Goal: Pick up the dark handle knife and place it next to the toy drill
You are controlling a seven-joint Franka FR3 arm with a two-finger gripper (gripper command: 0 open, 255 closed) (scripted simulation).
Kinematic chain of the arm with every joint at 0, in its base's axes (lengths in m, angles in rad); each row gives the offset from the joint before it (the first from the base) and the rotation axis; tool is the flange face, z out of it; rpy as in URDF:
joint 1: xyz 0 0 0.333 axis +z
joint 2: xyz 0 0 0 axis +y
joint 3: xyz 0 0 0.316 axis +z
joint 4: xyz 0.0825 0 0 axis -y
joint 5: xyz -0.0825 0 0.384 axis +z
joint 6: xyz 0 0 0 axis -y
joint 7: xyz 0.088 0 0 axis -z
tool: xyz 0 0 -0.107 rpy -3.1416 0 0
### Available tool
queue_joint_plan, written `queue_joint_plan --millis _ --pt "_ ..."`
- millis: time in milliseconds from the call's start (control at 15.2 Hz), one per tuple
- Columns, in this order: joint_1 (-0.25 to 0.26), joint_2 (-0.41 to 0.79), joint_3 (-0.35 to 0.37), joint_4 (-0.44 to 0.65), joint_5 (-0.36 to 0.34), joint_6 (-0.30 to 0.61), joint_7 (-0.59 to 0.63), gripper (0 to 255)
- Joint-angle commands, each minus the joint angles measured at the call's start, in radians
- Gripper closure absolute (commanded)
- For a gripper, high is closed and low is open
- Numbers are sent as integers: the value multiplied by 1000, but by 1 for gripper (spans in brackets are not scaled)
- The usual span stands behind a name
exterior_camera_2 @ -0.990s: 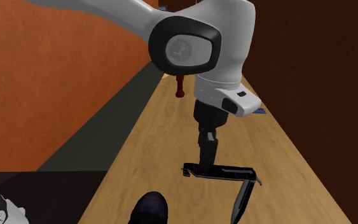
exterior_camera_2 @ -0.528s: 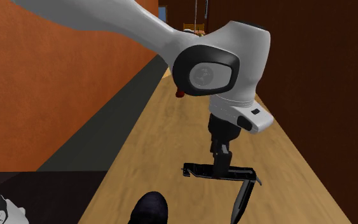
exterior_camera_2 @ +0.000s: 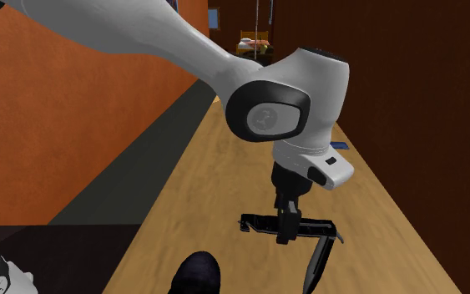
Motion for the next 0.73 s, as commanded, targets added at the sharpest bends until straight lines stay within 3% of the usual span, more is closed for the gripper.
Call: queue_joint_plan --millis 0,132,198,660 --pt "0 0 0 0 0 1 0 0" --pt "0 0 0 0 0 0 0 0" --pt "0 0 0 0 0 0 0 255" --pt "0 0 0 0 0 0 0 255"
